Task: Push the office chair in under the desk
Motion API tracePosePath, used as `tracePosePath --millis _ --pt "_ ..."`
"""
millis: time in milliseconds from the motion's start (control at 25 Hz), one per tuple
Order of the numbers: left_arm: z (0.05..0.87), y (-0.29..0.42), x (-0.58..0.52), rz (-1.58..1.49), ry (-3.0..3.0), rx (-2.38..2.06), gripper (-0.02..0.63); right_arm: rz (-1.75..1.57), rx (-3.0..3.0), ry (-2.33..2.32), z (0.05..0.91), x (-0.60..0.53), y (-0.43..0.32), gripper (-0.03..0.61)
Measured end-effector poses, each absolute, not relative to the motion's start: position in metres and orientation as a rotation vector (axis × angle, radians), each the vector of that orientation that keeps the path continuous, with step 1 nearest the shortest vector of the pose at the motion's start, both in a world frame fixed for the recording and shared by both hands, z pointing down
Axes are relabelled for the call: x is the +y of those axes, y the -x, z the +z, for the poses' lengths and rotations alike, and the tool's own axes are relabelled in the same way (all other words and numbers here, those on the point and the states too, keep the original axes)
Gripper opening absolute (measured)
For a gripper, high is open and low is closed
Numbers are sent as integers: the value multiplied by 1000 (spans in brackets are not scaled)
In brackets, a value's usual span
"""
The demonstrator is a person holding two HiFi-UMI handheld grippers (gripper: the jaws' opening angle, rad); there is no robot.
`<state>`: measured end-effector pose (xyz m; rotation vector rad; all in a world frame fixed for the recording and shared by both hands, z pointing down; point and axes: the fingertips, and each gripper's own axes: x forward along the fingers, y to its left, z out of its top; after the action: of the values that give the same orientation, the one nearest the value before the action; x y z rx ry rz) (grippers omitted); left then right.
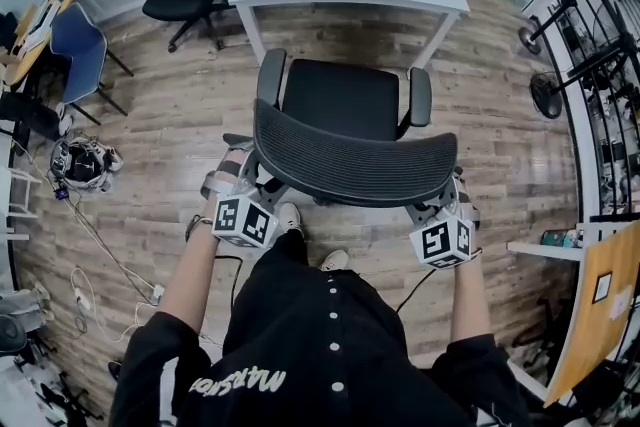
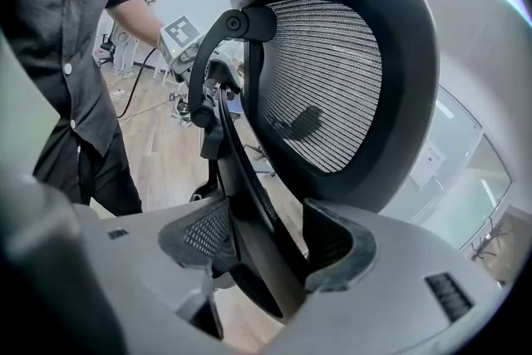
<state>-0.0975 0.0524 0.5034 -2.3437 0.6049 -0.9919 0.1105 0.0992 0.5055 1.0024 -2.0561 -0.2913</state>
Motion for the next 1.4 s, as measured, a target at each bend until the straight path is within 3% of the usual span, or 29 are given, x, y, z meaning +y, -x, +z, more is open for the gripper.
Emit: tracePosePath --millis 1400 --pt "505 119 -47 -929 2335 538 304 -275 -2020 -1055 509 13 -86 285"
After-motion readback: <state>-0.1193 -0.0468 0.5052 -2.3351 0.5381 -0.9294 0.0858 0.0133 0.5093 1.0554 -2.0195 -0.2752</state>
